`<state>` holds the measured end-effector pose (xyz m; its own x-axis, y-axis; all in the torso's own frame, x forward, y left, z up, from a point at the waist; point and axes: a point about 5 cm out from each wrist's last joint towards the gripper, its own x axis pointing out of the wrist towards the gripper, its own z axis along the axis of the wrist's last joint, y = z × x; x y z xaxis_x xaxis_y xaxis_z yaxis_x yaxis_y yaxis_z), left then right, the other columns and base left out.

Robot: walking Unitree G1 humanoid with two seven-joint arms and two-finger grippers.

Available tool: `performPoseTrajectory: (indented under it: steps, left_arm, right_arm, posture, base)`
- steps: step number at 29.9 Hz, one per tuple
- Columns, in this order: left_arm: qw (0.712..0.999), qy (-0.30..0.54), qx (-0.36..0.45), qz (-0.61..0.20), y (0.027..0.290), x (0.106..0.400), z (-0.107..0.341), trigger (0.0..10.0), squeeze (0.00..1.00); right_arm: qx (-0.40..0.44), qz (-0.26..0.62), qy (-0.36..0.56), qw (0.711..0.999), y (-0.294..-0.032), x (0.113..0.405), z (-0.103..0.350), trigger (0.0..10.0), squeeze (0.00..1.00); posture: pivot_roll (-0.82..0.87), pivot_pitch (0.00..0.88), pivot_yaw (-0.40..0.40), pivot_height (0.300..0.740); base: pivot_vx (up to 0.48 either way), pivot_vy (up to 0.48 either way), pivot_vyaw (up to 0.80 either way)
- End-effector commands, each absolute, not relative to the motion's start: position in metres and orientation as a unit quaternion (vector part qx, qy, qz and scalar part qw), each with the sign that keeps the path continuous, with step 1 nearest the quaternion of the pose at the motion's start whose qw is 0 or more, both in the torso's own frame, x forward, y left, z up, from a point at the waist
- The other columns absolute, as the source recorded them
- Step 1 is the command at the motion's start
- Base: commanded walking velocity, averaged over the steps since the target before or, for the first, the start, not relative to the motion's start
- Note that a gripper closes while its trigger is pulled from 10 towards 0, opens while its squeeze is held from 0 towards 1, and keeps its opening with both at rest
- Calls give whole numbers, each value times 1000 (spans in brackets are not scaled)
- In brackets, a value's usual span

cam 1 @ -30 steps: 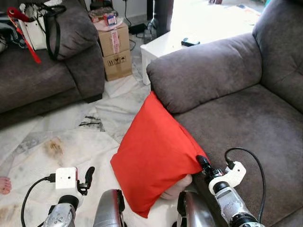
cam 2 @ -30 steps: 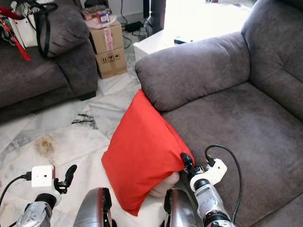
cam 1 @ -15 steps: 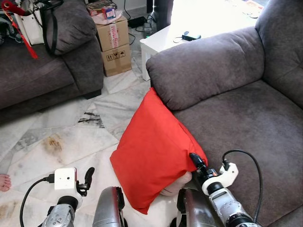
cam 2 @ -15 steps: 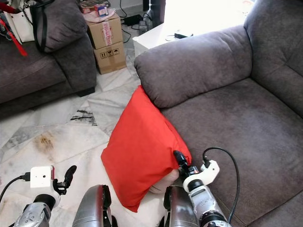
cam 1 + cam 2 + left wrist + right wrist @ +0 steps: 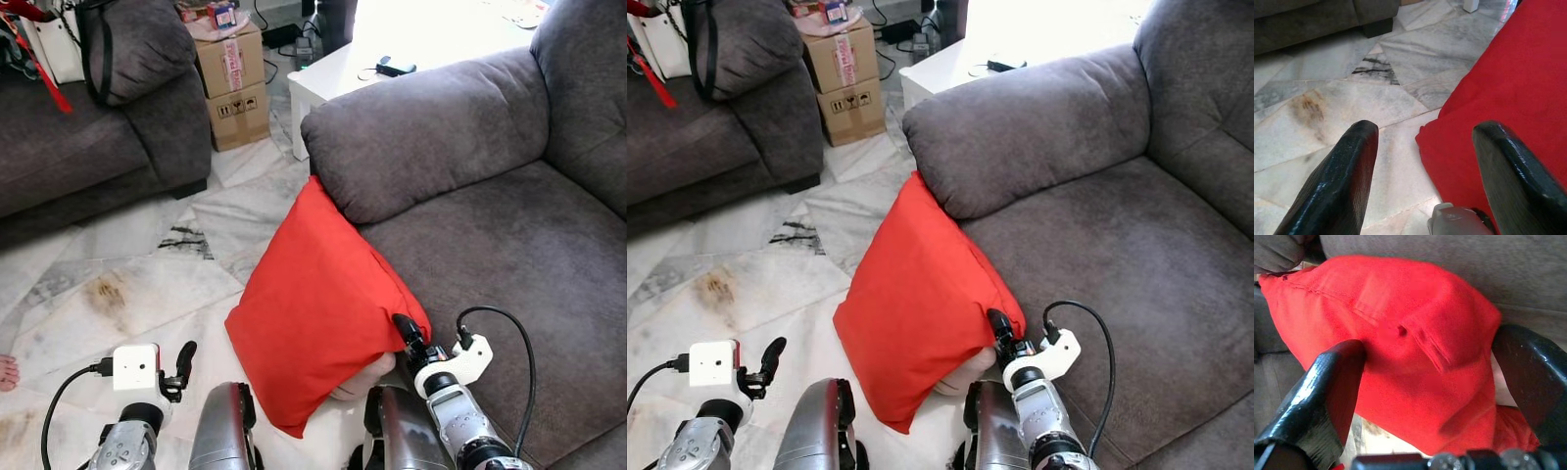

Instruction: Move the pillow to the sofa from floor

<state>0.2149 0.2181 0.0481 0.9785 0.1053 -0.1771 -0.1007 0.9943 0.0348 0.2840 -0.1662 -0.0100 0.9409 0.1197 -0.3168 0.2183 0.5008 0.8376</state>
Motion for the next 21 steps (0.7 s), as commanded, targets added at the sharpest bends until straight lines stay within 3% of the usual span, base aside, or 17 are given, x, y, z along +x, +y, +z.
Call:
performPoseTrajectory:
  steps: [1,21]
  left_arm:
    - [993,105,13,60,220,208,44,10000,0]
    - [993,103,2,66,214,206,45,10000,0]
  right_arm:
    - [507,-36,181,842,-162,280,-15,10000,0]
    - [564,48,161,809,-136,287,-4,10000,0]
  posture:
    - [144,236,-31,596]
    - [147,261,-48,596]
  base:
    - [0,0,0]
    - [0,0,0]
